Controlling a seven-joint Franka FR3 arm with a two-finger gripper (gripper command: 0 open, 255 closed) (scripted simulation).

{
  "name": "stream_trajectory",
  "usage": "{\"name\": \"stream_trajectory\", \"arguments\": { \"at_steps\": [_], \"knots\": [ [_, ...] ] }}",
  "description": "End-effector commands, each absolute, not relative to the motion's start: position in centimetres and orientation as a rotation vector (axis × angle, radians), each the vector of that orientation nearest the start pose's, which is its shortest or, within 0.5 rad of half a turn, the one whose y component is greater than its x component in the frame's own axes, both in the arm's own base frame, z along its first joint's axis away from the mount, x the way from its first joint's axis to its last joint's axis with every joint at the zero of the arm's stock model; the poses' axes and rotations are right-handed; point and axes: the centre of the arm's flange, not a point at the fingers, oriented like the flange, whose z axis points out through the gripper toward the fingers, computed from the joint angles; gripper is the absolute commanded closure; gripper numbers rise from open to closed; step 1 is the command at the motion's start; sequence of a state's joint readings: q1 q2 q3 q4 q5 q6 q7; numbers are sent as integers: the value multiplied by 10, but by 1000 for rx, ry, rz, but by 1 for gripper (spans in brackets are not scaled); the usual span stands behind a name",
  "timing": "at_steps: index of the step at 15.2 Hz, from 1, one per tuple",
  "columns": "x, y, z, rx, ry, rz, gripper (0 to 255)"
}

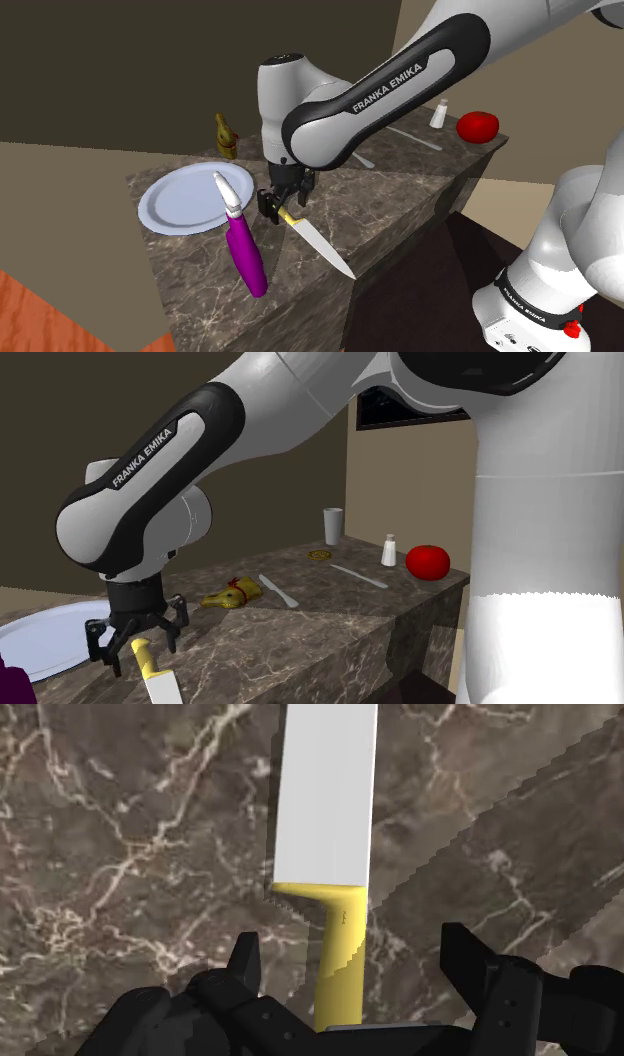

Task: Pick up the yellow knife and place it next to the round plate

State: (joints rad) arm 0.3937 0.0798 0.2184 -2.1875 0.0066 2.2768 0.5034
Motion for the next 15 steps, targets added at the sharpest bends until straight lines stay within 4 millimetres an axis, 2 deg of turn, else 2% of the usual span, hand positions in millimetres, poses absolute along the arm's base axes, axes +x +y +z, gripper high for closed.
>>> {"name": "stream_trajectory", "arguments": {
  "at_steps": [1,3,7,15],
  "knots": [
    [445,312,353,-3112,-161,3,0],
    [445,312,353,-3112,-161,3,0],
    [446,311,403,-3112,-161,3,0],
    [446,311,403,-3112,-161,3,0]
  ]
}}
